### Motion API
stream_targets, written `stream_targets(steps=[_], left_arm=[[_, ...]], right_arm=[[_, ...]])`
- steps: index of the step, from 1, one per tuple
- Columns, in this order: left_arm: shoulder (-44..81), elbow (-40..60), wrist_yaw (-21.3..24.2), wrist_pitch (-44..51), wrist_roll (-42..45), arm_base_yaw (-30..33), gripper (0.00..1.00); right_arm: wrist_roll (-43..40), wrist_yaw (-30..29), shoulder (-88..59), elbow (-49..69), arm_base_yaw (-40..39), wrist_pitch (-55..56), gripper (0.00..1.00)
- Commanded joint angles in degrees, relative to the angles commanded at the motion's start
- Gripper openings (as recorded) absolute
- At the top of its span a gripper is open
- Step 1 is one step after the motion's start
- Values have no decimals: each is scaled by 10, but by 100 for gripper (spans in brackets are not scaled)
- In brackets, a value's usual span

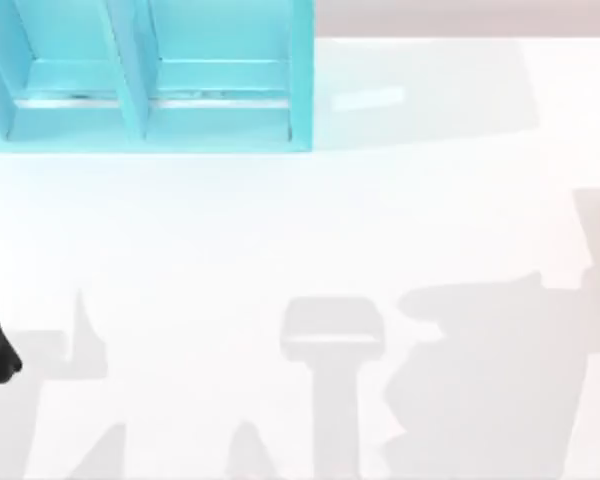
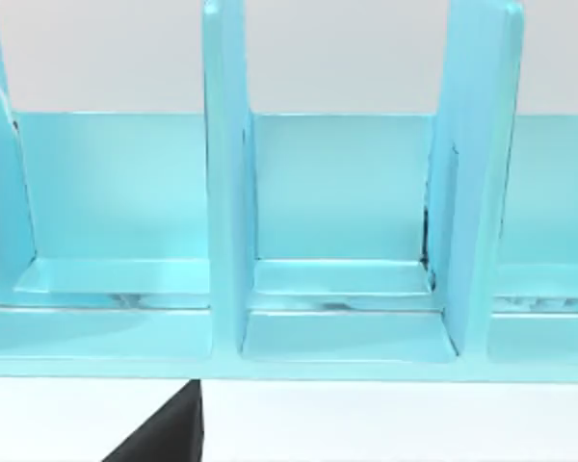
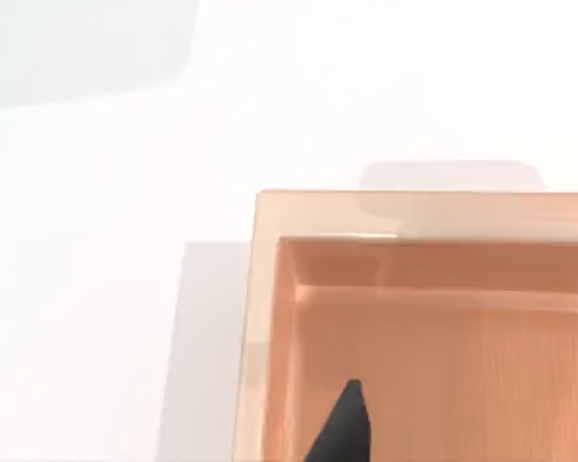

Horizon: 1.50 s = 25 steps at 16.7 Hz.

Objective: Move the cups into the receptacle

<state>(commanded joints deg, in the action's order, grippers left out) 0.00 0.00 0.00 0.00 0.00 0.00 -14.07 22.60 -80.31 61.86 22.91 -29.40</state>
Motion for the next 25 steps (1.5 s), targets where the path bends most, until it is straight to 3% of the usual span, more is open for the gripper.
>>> stream_targets(steps=[3,7,13,25], left_arm=[[0,0,0,0,0,0,100],[0,0,0,0,0,0,100],[0,0,0,0,0,0,100],[0,0,0,0,0,0,100]], right_arm=[[-79,43,61,-87,104,42,0],[-124,64,96,-146,164,62,0],[-120,61,86,-151,160,69,0],[-86,32,-7,-211,120,247,0]])
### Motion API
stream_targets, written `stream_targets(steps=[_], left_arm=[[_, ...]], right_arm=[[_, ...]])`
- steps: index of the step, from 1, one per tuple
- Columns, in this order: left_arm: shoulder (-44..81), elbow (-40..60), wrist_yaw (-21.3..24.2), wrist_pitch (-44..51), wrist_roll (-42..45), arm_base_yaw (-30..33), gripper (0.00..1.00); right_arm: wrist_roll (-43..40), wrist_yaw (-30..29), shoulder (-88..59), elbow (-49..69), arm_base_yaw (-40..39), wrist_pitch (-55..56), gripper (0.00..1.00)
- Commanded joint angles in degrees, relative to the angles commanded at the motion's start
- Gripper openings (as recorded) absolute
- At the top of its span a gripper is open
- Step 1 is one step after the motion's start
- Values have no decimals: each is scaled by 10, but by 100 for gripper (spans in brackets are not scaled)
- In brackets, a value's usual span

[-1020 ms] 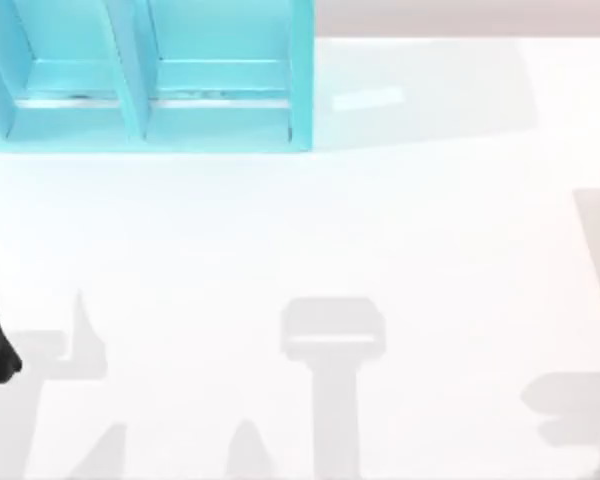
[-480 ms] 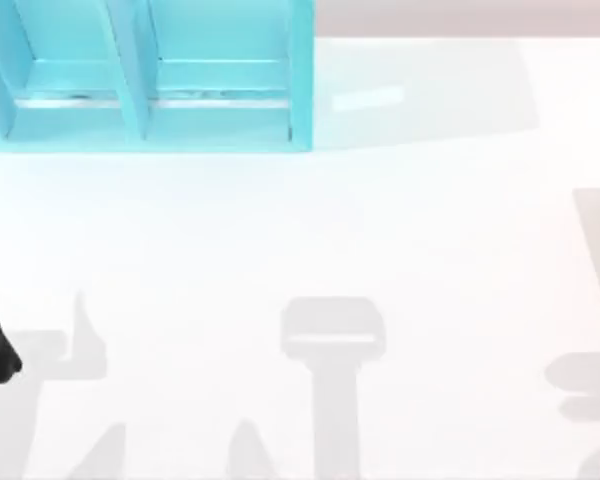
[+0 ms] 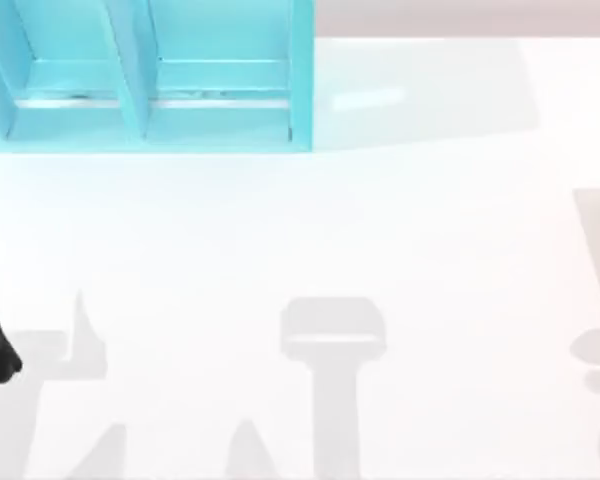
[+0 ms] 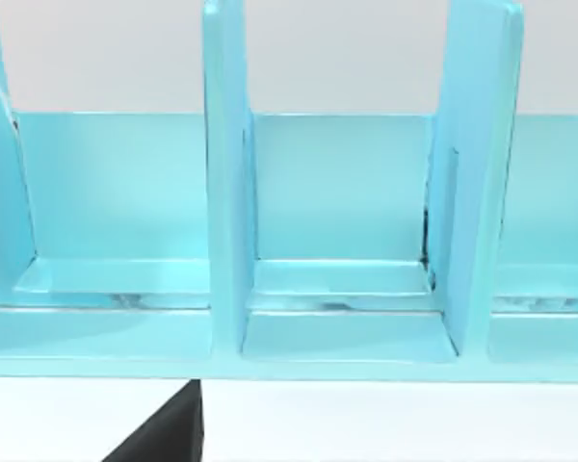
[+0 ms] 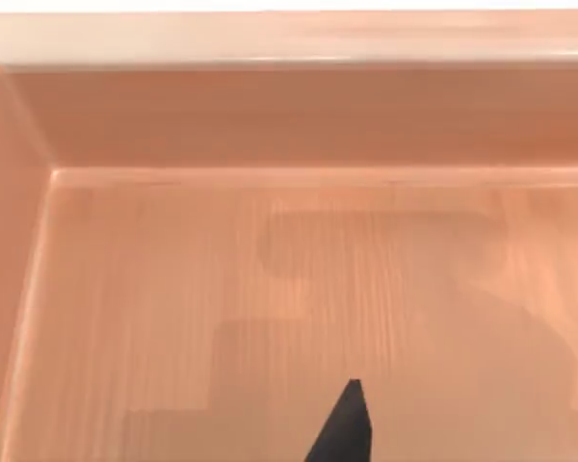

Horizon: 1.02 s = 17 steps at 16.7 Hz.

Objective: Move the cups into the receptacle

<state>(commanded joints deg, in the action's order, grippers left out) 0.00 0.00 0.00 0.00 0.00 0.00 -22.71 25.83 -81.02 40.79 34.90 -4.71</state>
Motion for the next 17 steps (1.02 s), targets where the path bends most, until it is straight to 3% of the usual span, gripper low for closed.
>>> stream_targets(steps=[3,16,17], left_arm=[[0,0,0,0,0,0,100],[0,0,0,0,0,0,100],[0,0,0,0,0,0,100]], right_arm=[[0,0,0,0,0,0,0],[0,0,0,0,0,0,98],[0,0,0,0,0,0,100]])
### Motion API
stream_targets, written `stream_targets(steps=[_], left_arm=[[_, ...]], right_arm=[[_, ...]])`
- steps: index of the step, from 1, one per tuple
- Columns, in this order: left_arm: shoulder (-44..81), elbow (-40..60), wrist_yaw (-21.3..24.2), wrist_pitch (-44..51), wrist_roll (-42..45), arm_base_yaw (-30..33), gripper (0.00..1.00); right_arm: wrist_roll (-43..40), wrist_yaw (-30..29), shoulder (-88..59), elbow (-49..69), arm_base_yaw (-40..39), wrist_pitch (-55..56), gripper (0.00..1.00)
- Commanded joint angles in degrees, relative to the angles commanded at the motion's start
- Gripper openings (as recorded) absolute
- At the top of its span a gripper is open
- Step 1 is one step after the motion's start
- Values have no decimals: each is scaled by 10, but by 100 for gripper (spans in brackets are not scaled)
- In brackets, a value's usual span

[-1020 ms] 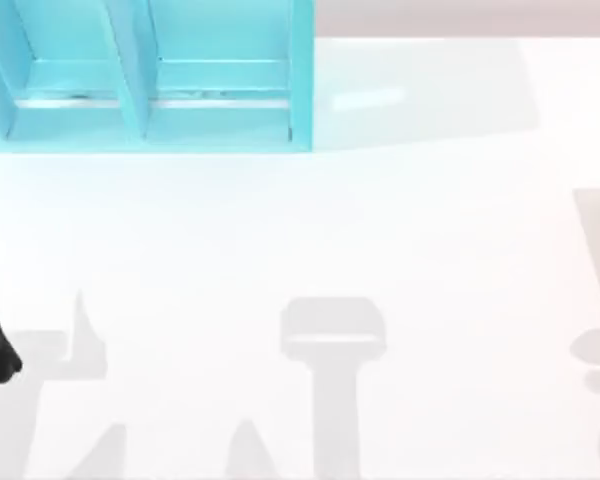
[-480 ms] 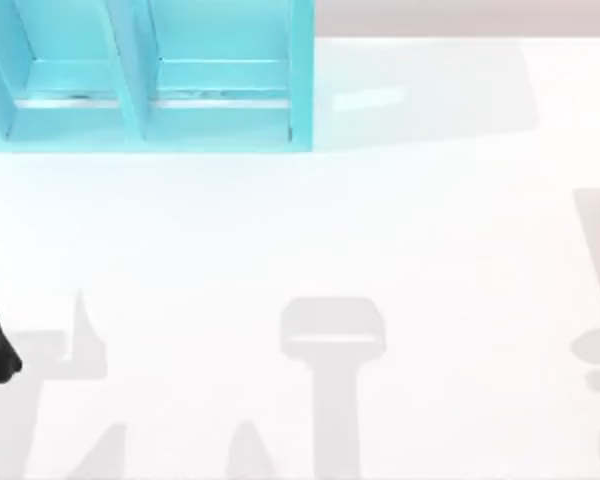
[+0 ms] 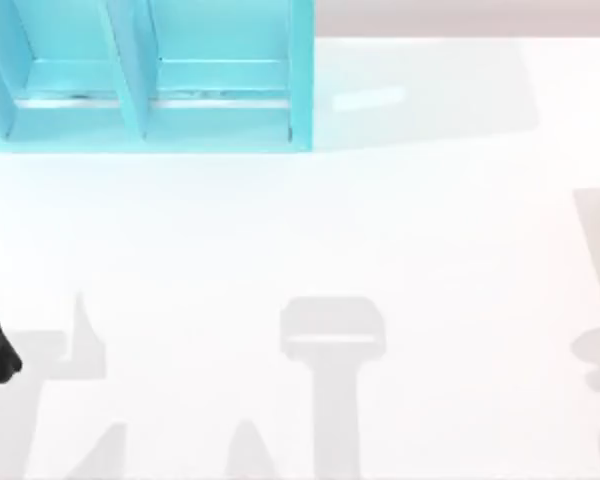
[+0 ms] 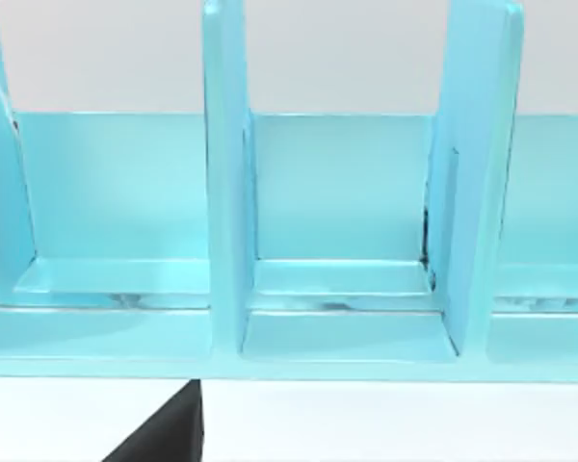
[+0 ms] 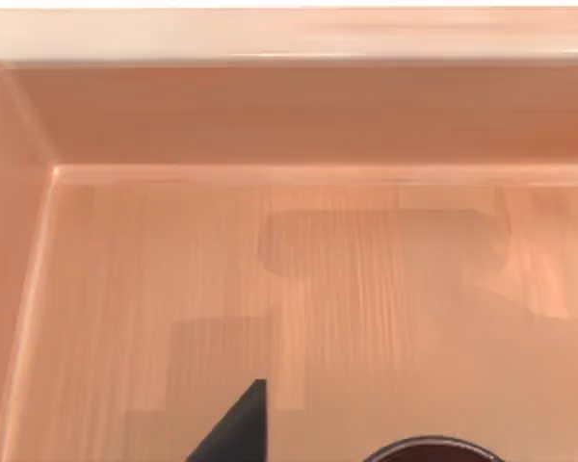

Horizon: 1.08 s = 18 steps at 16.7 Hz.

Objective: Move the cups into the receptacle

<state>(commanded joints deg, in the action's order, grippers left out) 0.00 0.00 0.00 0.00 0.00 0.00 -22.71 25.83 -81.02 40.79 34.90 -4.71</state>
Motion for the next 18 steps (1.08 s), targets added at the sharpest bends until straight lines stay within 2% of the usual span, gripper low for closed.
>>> stream_targets(steps=[11,18], left_arm=[[0,0,0,0,0,0,100],[0,0,0,0,0,0,100]], right_arm=[[-3,3,6,23,2,-21,100],[-5,5,40,157,4,-214,100]])
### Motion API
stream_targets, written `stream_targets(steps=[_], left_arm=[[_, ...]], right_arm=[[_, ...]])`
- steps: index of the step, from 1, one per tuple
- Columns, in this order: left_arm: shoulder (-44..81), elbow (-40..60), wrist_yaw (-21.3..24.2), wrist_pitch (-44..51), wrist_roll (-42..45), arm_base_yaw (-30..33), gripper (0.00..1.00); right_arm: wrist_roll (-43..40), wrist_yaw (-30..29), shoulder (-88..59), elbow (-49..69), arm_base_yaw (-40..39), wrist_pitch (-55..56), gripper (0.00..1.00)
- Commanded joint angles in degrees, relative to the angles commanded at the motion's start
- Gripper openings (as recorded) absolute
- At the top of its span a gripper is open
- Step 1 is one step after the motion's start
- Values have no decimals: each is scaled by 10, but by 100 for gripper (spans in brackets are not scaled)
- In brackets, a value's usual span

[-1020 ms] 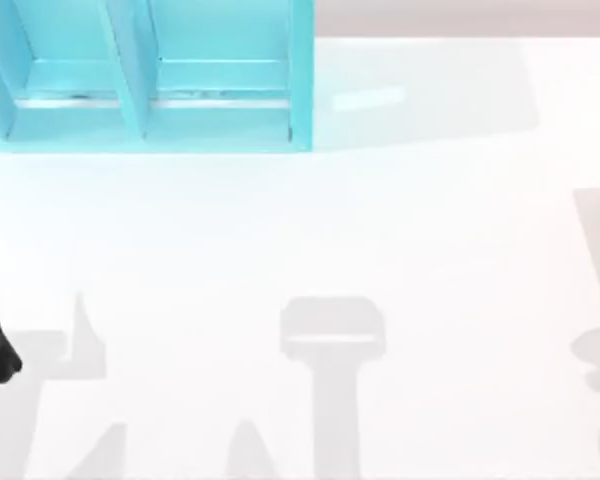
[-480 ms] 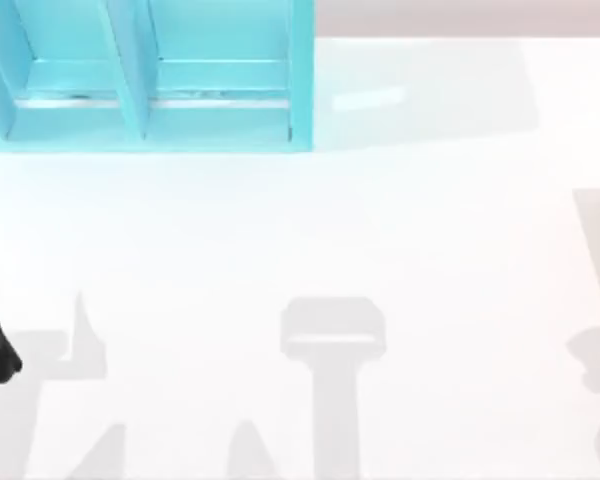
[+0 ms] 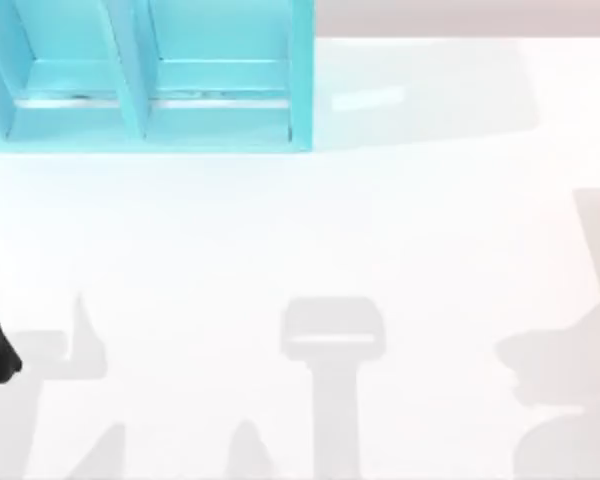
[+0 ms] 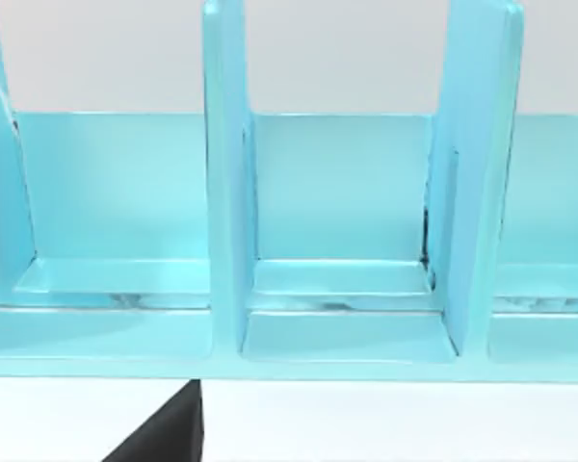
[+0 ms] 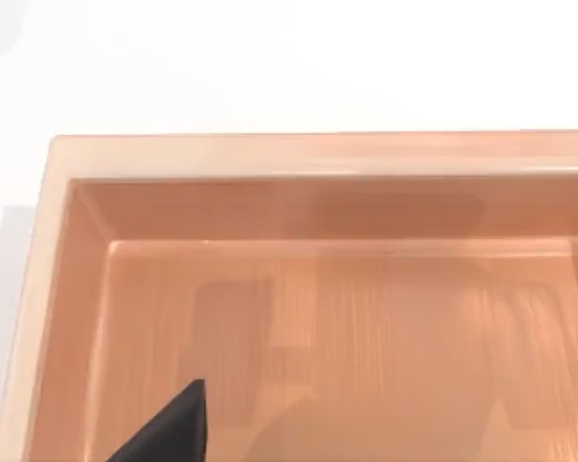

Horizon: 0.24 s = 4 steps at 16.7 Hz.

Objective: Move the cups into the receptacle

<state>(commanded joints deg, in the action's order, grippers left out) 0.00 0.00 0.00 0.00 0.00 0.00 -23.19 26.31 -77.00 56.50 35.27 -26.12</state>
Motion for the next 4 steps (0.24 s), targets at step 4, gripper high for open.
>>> stream_targets(steps=[4], left_arm=[[0,0,0,0,0,0,100]], right_arm=[[2,-2,19,33,0,-36,100]])
